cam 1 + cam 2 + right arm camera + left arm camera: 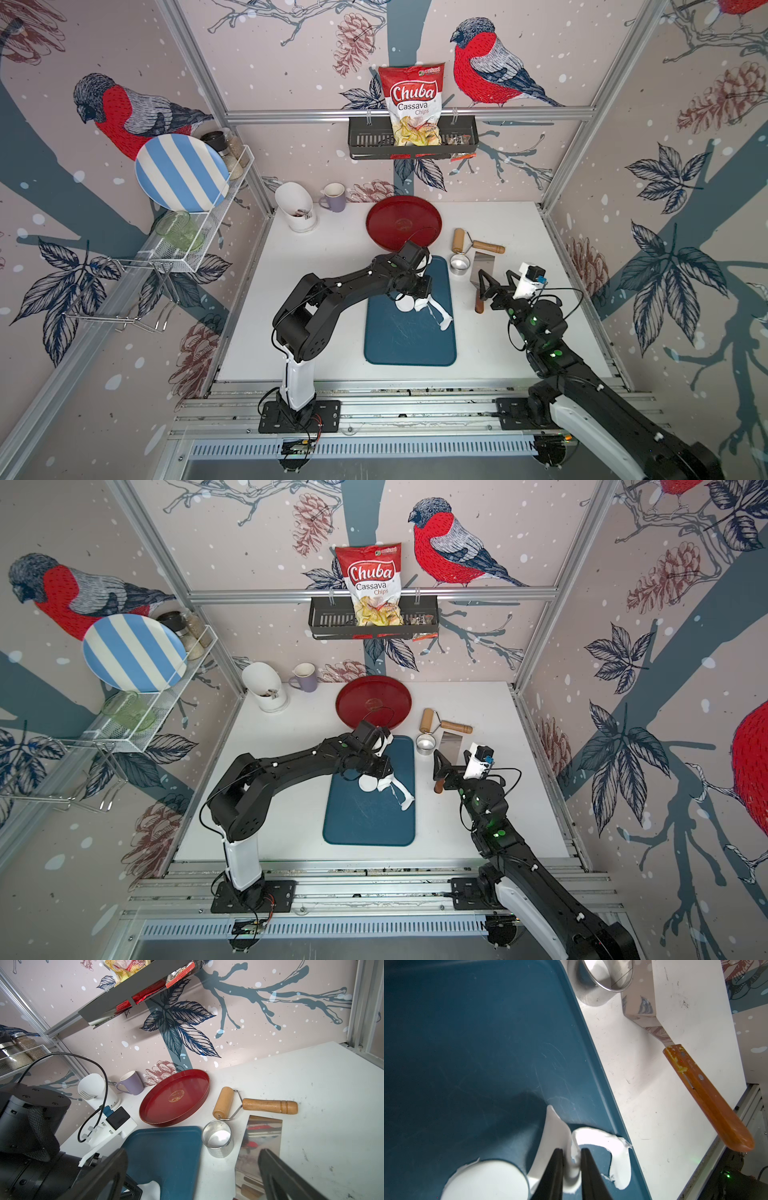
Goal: Roll out the dumpling wrappers from the dough
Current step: Remove the dumpling wrapper from the work surface.
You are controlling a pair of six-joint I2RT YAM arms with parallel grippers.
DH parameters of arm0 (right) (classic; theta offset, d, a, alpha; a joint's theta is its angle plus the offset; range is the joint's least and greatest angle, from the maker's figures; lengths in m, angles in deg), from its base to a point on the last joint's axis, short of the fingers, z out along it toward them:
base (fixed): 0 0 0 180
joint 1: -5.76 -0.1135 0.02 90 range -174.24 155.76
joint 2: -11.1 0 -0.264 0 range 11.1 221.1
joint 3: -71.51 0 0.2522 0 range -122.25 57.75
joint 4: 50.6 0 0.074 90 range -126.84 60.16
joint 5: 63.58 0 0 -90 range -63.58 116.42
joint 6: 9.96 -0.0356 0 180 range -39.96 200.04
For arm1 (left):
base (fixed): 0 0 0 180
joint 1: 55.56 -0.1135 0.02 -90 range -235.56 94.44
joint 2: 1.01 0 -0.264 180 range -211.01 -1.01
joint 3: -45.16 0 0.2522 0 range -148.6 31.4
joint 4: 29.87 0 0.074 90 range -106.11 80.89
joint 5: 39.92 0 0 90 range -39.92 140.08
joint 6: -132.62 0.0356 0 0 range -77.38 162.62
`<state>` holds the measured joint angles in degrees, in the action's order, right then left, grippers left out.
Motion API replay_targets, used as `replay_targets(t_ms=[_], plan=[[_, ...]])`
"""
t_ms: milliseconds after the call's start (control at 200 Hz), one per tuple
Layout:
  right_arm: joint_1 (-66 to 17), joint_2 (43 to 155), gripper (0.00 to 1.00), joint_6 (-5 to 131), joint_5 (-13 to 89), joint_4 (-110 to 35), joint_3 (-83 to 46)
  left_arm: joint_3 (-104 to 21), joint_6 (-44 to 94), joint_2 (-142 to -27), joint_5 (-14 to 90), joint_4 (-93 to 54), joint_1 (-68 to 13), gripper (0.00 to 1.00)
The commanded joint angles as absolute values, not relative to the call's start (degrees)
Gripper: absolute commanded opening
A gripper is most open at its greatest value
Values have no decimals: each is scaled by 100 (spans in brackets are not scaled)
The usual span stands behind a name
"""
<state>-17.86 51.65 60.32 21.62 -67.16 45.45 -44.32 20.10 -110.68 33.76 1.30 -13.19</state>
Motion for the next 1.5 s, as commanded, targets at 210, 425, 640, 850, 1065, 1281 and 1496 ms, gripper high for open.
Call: replay_targets(t_ms=[210, 425, 640, 850, 1065, 1281, 1496], plan=[[-1790, 5154, 100, 5989, 2202, -6997, 4553, -4239, 1968, -10816, 3500, 94, -1175, 20], [-1788, 5159, 100, 5990, 2182, -7005, 4561, -3915, 2002, -10534, 3510, 15, -1144, 20], [-1773, 5163, 100, 6007, 2141, -7032, 4571, -3591, 2113, -10311, 3419, -142, -1101, 20], [-1764, 5163, 100, 6009, 2136, -7021, 4579, -3395, 2120, -10041, 3443, -300, -1065, 19], [-1762, 5157, 100, 6005, 2142, -7014, 4579, -3316, 2109, -9894, 3453, -363, -999, 18], [-1759, 5159, 100, 6006, 2141, -7015, 4579, -3315, 2105, -9814, 3454, -381, -937, 17], [-1760, 5153, 100, 6006, 2143, -7010, 4579, -3237, 2033, -9665, 3485, -411, -871, 17]])
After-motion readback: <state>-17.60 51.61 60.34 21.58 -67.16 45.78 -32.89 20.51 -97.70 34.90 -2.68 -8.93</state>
